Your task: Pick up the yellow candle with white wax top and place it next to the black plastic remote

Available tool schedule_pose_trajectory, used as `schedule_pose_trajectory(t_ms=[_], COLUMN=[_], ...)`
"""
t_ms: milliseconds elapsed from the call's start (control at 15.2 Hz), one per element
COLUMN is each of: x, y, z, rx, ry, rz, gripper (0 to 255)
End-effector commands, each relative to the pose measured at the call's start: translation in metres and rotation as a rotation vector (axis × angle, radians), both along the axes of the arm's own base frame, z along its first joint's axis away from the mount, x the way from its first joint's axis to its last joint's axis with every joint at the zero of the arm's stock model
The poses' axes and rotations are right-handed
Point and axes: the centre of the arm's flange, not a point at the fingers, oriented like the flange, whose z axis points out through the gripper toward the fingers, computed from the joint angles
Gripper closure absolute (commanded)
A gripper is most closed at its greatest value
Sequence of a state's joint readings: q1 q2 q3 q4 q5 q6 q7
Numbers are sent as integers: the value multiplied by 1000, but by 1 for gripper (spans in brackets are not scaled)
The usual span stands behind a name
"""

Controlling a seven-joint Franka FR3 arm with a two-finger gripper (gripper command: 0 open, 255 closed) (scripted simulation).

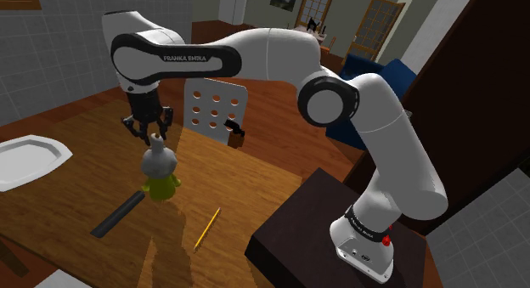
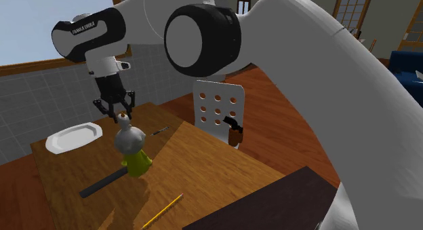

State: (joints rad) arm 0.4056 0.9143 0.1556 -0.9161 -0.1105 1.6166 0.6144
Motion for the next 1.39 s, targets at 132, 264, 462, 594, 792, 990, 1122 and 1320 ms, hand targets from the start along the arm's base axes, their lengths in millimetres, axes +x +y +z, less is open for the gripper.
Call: schedule_pose_trajectory(t_ms=[132, 264, 462, 594, 792, 990, 1122, 1320], x=[2, 2, 2, 2, 2, 2, 4, 11], y=[1, 1, 1, 1, 1, 1, 2, 5], z=[-20, -26, -26, -26, -26, -26, -13, 23], rx=[1, 1, 1, 1, 1, 1, 1, 1], ry=[-3, -3, -3, -3, -3, -2, -3, -3], rz=[0, 0, 0, 0, 0, 0, 0, 0], gripper=[255, 255, 255, 255, 0, 0, 0, 0])
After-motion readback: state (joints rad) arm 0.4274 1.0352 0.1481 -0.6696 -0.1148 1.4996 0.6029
